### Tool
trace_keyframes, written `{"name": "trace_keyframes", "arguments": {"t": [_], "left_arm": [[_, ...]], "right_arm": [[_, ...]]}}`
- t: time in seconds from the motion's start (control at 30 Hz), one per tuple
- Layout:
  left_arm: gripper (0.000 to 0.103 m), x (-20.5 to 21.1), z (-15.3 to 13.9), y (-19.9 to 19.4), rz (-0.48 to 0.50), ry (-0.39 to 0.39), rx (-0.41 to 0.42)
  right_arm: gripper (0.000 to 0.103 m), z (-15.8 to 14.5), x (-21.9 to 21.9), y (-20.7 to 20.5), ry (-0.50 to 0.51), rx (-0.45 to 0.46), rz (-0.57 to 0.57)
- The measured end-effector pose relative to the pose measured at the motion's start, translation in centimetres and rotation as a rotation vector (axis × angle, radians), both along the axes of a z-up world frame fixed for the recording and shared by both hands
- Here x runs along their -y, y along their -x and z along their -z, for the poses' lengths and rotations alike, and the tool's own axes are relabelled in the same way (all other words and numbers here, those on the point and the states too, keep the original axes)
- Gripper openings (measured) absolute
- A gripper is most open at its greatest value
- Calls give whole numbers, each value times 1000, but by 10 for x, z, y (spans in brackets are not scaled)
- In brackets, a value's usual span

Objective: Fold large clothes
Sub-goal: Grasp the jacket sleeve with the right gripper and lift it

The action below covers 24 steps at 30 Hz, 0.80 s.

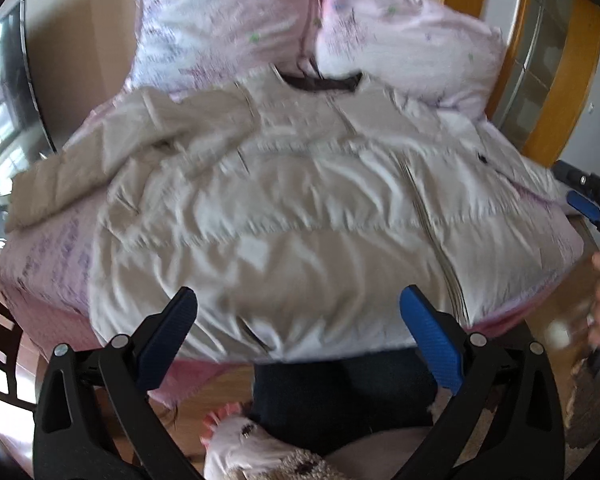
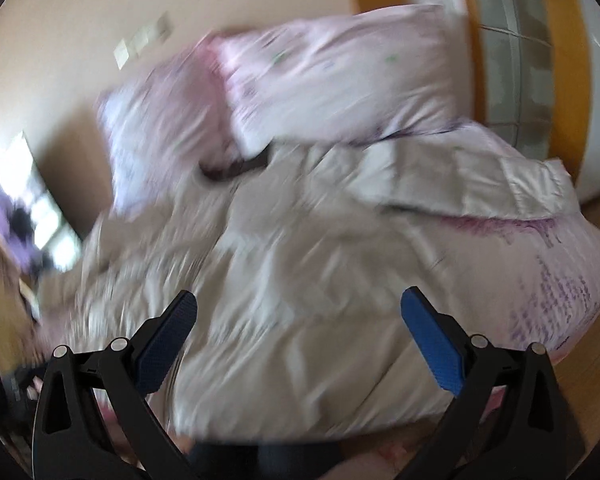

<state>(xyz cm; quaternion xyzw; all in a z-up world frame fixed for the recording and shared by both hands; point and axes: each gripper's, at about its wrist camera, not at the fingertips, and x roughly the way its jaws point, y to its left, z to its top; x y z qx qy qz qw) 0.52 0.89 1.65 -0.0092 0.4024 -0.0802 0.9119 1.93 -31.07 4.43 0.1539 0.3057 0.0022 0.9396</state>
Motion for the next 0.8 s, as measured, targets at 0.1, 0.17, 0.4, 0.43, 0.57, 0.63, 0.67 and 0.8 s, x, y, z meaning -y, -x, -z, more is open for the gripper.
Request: {"name": "trace_keyframes", "arguments": {"t": [0.1, 0.17, 0.4, 0.43, 0.57, 0.63, 0.67, 0.8], "left_arm": [[101, -22, -12, -4, -38, 68, 113], [101, -47, -16, -15, -54, 149, 129], [101, -131, -12, -69, -263, 248, 44], [101, -150, -10, -77, -300, 296, 30], [101, -196, 1, -93, -429, 305, 43], [101, -215, 9, -102, -471, 308, 23], [101, -222, 13, -106, -488, 320, 3], [101, -249, 30, -120, -532, 388, -54]], "right_arm": [[102, 0, 53, -14, -142, 46, 114], [102, 8, 94, -28, -268, 45, 202], [74, 52, 207, -59, -617, -54, 424], [72, 64, 221, -63, -672, -72, 468], [67, 93, 253, -74, -757, -123, 596], [66, 104, 264, -76, -780, -138, 640], [65, 110, 269, -78, -791, -141, 658], [54, 125, 286, -83, -841, -135, 715]]}}
